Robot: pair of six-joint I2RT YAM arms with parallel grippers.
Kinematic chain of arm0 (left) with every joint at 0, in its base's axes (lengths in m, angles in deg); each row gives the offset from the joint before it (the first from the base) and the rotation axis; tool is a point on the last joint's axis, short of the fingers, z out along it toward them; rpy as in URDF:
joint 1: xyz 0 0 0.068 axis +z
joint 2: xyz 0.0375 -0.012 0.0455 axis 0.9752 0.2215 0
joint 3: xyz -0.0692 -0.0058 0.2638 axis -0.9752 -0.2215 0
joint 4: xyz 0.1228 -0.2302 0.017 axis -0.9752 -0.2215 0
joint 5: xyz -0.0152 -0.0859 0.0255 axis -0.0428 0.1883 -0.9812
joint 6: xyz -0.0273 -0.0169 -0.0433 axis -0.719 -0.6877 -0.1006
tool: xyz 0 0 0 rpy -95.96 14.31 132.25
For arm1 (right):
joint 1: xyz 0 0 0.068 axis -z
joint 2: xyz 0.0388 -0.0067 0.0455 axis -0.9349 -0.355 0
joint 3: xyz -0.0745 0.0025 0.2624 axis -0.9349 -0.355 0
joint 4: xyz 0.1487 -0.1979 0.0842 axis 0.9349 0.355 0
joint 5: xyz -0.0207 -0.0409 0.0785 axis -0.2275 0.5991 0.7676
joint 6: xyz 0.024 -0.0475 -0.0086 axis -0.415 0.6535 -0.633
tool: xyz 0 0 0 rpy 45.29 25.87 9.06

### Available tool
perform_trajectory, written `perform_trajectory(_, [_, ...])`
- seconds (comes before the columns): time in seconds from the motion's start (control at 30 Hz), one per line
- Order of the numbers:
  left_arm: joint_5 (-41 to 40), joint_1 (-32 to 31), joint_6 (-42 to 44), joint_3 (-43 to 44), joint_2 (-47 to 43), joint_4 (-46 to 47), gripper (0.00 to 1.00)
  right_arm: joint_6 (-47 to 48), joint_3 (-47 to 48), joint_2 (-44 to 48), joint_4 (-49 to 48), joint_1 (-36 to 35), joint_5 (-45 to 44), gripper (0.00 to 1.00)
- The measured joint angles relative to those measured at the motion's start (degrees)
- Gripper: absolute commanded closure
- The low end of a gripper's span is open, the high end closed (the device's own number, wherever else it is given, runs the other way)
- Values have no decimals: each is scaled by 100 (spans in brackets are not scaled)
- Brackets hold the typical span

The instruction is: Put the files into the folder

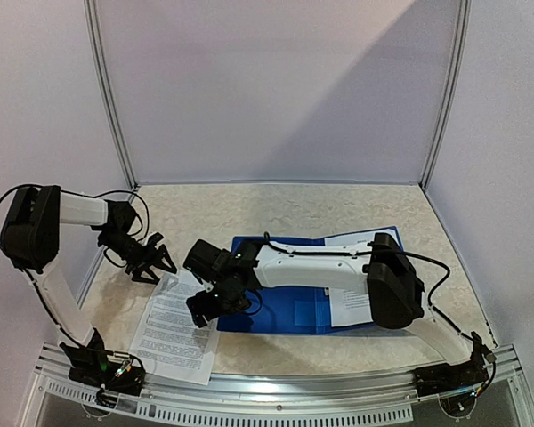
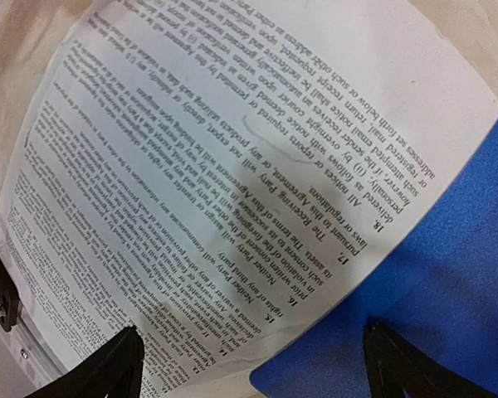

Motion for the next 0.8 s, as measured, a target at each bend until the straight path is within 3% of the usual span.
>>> perform_trajectory(0.1, [96, -24, 0, 4, 26, 2, 23, 101, -46, 7, -39, 7, 59, 7])
perform_trajectory(0.3, [149, -37, -2, -74, 24, 68, 45, 479, -656, 328, -396, -120, 59, 7])
perform_trajectory(0.6, [472, -175, 90, -225, 24, 116, 68, 479, -1191, 588, -815, -133, 203, 7])
perform_trajectory(0.8, [693, -245, 127, -223, 22, 122, 100, 382, -1550, 750, -1198, -31, 299, 7])
